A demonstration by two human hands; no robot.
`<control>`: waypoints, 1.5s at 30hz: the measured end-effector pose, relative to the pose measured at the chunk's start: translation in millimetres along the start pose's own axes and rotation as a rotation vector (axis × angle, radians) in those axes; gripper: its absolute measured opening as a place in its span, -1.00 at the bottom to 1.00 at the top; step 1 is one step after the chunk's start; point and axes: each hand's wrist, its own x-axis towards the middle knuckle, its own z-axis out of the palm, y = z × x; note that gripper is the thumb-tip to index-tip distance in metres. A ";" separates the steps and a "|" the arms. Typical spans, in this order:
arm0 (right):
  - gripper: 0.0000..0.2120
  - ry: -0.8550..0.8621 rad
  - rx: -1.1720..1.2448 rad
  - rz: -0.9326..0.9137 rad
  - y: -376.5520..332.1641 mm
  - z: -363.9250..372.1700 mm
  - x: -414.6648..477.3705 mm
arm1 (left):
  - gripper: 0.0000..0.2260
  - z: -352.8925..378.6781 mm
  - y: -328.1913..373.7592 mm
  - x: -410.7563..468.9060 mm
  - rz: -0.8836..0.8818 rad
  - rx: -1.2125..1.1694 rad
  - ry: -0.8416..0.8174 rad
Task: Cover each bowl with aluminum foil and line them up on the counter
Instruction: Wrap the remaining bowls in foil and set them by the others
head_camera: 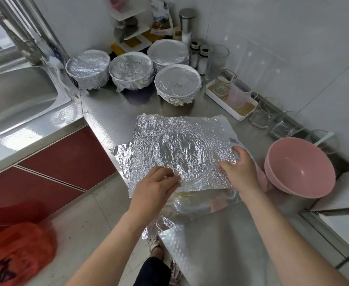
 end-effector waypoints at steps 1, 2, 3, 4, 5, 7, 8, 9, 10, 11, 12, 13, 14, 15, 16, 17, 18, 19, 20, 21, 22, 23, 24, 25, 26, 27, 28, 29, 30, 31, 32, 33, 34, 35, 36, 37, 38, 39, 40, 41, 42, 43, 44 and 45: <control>-0.45 -0.008 0.009 -0.002 -0.4 1.0 -0.3 | -0.76 -1.0 0.3 0.0 -0.001 -0.003 0.010; -0.46 -0.020 0.027 -0.012 0.3 1.3 0.5 | -0.77 -1.3 0.7 0.3 -0.003 -0.007 0.019; -0.46 -0.036 0.036 -0.018 -0.3 2.0 0.2 | -0.78 -2.1 0.9 0.4 -0.004 -0.009 0.024; -0.45 -0.050 0.032 -0.023 -0.1 1.7 0.3 | -0.79 -2.1 1.4 0.9 -0.005 -0.010 0.027; -0.44 -0.063 0.024 -0.023 1.3 2.2 0.8 | -0.80 -1.5 1.5 1.0 -0.007 -0.010 0.026; -0.42 -0.067 -0.006 -0.016 3.7 3.6 0.9 | -0.79 -0.6 0.8 1.0 -0.008 -0.006 0.015; -0.42 -0.049 -0.048 -0.025 4.0 3.8 -0.4 | -0.78 0.1 0.2 1.0 -0.006 -0.005 0.011; -0.42 -0.002 -0.142 -0.079 4.3 4.4 -1.9 | -0.78 0.7 -1.2 1.0 -0.005 -0.006 0.008; -0.42 0.072 -0.279 -0.182 2.9 3.8 -4.0 | -0.78 0.7 -2.0 1.5 -0.003 -0.005 0.007; -0.45 0.143 -0.416 -0.325 0.9 3.4 -5.8 | -0.78 0.8 -2.8 1.9 0.000 -0.002 0.004; -0.51 0.190 -0.494 -0.493 -1.7 3.9 -7.6 | -0.79 0.3 -3.0 2.6 0.007 0.003 0.000; -0.60 0.181 -0.517 -0.652 -5.5 5.1 -10.4 | -0.80 -0.4 -2.8 3.3 0.017 0.007 -0.005; -0.71 0.108 -0.526 -0.791 -9.1 7.9 -14.5 | -0.80 -1.3 -2.7 4.1 0.025 0.011 -0.011; -0.80 0.012 -0.562 -0.908 -12.4 11.4 -20.9 | -0.80 -2.1 -2.5 5.1 0.033 0.014 -0.016; -0.87 -0.083 -0.622 -0.993 -11.9 16.4 -25.8 | -0.81 -2.4 -2.9 5.7 0.039 0.016 -0.020; -0.90 -0.162 -0.682 -1.052 -11.1 20.9 -30.3 | -0.81 -2.9 -3.1 6.2 0.044 0.018 -0.027; -0.90 -0.213 -0.725 -1.089 -8.1 24.3 -31.3 | -0.81 -2.8 -3.5 6.7 0.047 0.020 -0.036; -0.90 -0.241 -0.746 -1.109 -4.8 26.3 -31.0 | -0.80 -2.9 -3.4 7.4 0.048 0.021 -0.047; -0.89 -0.253 -0.752 -1.120 -2.2 26.8 -29.8 | -0.79 -2.8 -2.9 8.1 0.050 0.022 -0.058; -0.88 -0.253 -0.753 -1.131 -0.5 27.3 -27.9 | -0.78 -2.9 -2.9 9.1 0.050 0.023 -0.066; -0.87 -0.252 -0.755 -1.141 1.0 27.2 -26.3 | -0.78 -2.9 -2.7 9.8 0.053 0.023 -0.071; -0.86 -0.253 -0.756 -1.154 1.6 27.0 -25.4 | -0.78 -2.8 -2.7 10.4 0.059 0.024 -0.072; -0.85 -0.253 -0.755 -1.170 2.3 27.0 -24.8 | -0.78 -2.8 -3.3 10.9 0.069 0.025 -0.071; -0.85 -0.254 -0.758 -1.188 3.4 27.7 -23.9 | -0.79 -2.5 -4.6 11.4 0.081 0.029 -0.072; -0.86 -0.251 -0.769 -1.207 4.3 28.1 -23.4 | -0.80 -2.2 -5.8 11.9 0.098 0.036 -0.074; -0.87 -0.244 -0.786 -1.229 4.8 28.2 -22.8 | -0.81 -1.9 -6.7 12.5 0.120 0.045 -0.074; -0.89 -0.235 -0.806 -1.251 5.2 28.0 -22.1 | -0.83 -1.4 -7.2 13.2 0.147 0.053 -0.072; -0.91 -0.229 -0.824 -1.273 5.1 27.9 -21.6 | -0.83 -1.1 -7.3 13.9 0.176 0.061 -0.070; -0.92 -0.224 -0.842 -1.290 5.0 27.8 -21.2 | -0.83 -1.0 -7.2 14.9 0.203 0.066 -0.070; -0.92 -0.218 -0.859 -1.303 5.0 28.0 -20.7 | -0.82 -0.5 -7.2 16.1 0.227 0.069 -0.074; -0.90 -0.213 -0.878 -1.313 4.9 28.4 -20.4 | -0.81 -0.2 -7.5 17.6 0.246 0.070 -0.083; -0.88 -0.209 -0.897 -1.319 4.2 28.9 -20.2 | -0.80 0.4 -7.8 19.2 0.263 0.072 -0.095; -0.84 -0.206 -0.915 -1.322 3.7 29.2 -20.2 | -0.79 1.3 -8.4 20.7 0.280 0.076 -0.107; -0.78 -0.205 -0.930 -1.325 2.8 29.7 -19.8 | -0.78 2.5 -8.9 22.3 0.296 0.080 -0.117; -0.70 -0.202 -0.937 -1.322 1.0 29.8 -20.0 | -0.78 3.7 -9.0 24.0 0.308 0.083 -0.126; -0.61 -0.195 -0.934 -1.317 -1.5 29.9 -19.9 | -0.79 4.6 -8.9 26.3 0.318 0.086 -0.136; -0.51 -0.185 -0.927 -1.312 -5.1 29.6 -20.2 | -0.80 4.5 -8.0 29.0 0.325 0.088 -0.144; -0.45 -0.171 -0.921 -1.303 -8.8 28.8 -20.7 | -0.81 3.5 -6.7 32.0 0.333 0.091 -0.148; -0.44 -0.156 -0.913 -1.291 -12.6 27.5 -21.6 | -0.83 0.7 -5.2 35.5 0.340 0.093 -0.143; -0.48 -0.141 -0.905 -1.277 -15.5 25.8 -23.0 | -0.83 -2.9 -3.4 38.5 0.346 0.092 -0.134; -0.56 -0.120 -0.901 -1.269 -17.5 24.2 -25.3 | -0.84 -7.2 -1.3 40.2 0.354 0.091 -0.122; -0.65 -0.097 -0.901 -1.271 -19.4 22.3 -29.4 | -0.84 -12.6 1.2 40.1 0.367 0.092 -0.114; -0.71 -0.081 -0.903 -1.277 -18.7 21.1 -34.8 | -0.84 -17.1 2.9 37.9 0.383 0.096 -0.115; -0.74 -0.071 -0.902 -1.282 -17.0 20.6 -42.1 | -0.83 -22.1 4.7 33.7 0.403 0.102 -0.123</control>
